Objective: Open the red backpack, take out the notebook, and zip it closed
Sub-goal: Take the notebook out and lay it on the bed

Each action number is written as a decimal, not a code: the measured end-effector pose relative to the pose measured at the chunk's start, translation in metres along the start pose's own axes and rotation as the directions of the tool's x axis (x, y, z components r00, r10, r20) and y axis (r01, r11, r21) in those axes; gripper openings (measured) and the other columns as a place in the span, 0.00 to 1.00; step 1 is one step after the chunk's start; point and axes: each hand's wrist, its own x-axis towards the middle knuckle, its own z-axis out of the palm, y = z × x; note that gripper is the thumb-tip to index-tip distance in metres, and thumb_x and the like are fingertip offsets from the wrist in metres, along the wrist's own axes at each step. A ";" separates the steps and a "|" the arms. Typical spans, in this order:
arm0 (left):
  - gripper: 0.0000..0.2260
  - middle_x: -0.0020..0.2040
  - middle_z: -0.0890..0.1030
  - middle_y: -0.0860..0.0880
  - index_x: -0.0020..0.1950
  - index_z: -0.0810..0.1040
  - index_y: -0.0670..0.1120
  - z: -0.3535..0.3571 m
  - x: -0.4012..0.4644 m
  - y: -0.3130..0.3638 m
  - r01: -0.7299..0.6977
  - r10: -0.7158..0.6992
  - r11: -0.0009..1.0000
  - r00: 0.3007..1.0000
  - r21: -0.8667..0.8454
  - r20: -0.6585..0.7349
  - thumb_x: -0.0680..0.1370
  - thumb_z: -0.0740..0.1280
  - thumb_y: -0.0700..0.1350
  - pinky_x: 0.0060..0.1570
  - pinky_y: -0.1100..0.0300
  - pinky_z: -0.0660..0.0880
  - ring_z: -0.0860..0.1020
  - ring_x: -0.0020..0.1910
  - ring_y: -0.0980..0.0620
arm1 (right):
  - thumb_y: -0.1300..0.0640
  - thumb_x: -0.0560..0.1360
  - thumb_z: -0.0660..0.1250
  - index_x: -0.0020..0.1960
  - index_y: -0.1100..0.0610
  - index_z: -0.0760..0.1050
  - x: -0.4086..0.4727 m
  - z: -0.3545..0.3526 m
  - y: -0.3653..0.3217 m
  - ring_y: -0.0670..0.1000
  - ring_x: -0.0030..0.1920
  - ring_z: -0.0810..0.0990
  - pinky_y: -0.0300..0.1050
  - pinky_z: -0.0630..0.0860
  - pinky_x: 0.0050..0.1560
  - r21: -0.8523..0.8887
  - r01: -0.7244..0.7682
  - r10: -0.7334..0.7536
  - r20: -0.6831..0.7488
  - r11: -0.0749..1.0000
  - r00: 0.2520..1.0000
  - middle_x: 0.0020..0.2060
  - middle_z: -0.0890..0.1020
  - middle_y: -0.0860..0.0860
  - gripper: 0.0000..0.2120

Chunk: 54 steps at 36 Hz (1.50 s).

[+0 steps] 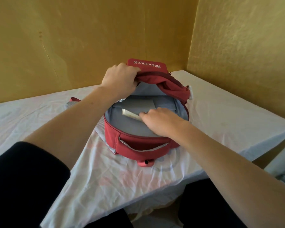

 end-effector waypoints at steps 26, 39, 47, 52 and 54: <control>0.28 0.61 0.84 0.54 0.67 0.78 0.63 0.000 -0.027 -0.009 0.072 -0.008 0.985 0.926 -0.157 0.378 0.67 0.62 0.58 0.48 0.56 0.68 0.80 0.58 0.45 | 0.68 0.73 0.60 0.45 0.50 0.63 -0.053 -0.082 0.026 0.59 0.37 0.69 0.50 0.63 0.36 0.124 -0.214 0.231 -0.147 0.969 0.962 0.32 0.63 0.48 0.14; 0.18 0.53 0.83 0.66 0.58 0.83 0.64 0.002 -0.058 -0.021 0.309 0.036 0.767 0.854 -0.562 0.519 0.81 0.56 0.68 0.64 0.66 0.70 0.77 0.53 0.73 | 0.54 0.84 0.57 0.57 0.49 0.73 -0.063 -0.082 0.052 0.61 0.42 0.78 0.52 0.71 0.38 0.348 -0.276 0.363 -0.214 0.896 0.907 0.42 0.80 0.54 0.07; 0.37 0.65 0.82 0.63 0.63 0.83 0.64 0.006 -0.075 -0.015 0.423 0.022 0.543 0.856 -0.725 0.516 0.74 0.43 0.80 0.78 0.50 0.62 0.75 0.70 0.59 | 0.56 0.85 0.58 0.57 0.53 0.77 -0.063 -0.062 0.049 0.58 0.43 0.80 0.58 0.77 0.42 0.560 -0.269 0.518 -0.350 0.784 0.781 0.43 0.84 0.52 0.09; 0.32 0.55 0.84 0.68 0.55 0.84 0.67 0.008 -0.091 -0.007 0.404 -0.009 0.589 0.869 -0.699 0.495 0.73 0.46 0.80 0.68 0.57 0.70 0.78 0.60 0.70 | 0.55 0.86 0.55 0.62 0.56 0.77 -0.065 -0.056 0.052 0.59 0.49 0.82 0.58 0.78 0.45 0.636 -0.292 0.630 -0.403 0.715 0.664 0.49 0.85 0.53 0.13; 0.28 0.52 0.83 0.71 0.50 0.82 0.71 0.008 -0.096 -0.002 0.398 0.009 0.589 0.867 -0.703 0.499 0.73 0.47 0.81 0.65 0.60 0.69 0.78 0.57 0.70 | 0.54 0.87 0.54 0.62 0.56 0.77 -0.064 -0.053 0.058 0.58 0.50 0.81 0.56 0.77 0.46 0.667 -0.331 0.684 -0.374 0.668 0.626 0.51 0.85 0.53 0.15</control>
